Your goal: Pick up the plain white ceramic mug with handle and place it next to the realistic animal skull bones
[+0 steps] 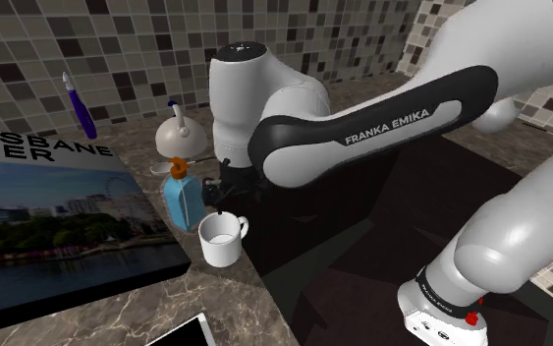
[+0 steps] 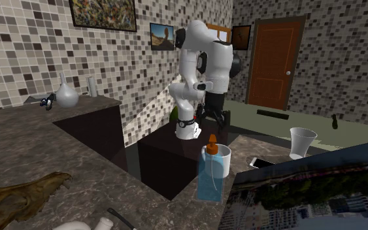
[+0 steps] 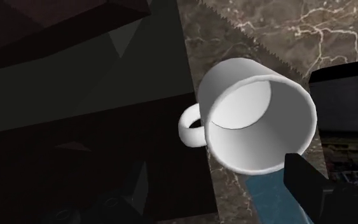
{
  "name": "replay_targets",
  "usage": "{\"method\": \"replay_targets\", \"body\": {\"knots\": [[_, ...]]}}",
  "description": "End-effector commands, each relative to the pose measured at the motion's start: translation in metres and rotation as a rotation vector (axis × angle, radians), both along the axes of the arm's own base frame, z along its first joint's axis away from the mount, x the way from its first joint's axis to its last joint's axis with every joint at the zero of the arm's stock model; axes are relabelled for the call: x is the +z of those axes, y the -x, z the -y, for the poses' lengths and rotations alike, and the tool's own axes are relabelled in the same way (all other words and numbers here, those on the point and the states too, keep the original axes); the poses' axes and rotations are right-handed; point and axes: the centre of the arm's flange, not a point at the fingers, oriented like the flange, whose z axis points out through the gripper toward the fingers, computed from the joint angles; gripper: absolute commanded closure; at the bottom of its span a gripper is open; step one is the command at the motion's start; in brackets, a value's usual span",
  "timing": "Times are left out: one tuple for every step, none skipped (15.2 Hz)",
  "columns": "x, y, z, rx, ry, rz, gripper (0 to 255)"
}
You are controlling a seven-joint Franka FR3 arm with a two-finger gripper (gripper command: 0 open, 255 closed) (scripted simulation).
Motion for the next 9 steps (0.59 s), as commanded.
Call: {"method": "replay_targets", "body": {"knots": [[-0.013, -0.009, -0.022, -0.012, 0.002, 0.0, 0], [-0.02, -0.013, -0.033, -0.017, 0.004, -0.001, 0], [-0.027, -0.017, -0.044, -0.022, 0.006, -0.002, 0], [-0.033, -0.021, -0.055, -0.026, 0.008, -0.003, 0], [-0.04, -0.025, -0.066, -0.031, 0.01, -0.003, 0], [-0.047, -0.029, -0.077, -0.036, 0.012, -0.004, 0], [-0.054, -0.033, -0.088, -0.04, 0.014, -0.005, 0], [-0.057, -0.034, -0.093, -0.042, 0.015, -0.005, 0], [-0.062, -0.035, -0.092, -0.042, 0.015, -0.005, 0]]}}
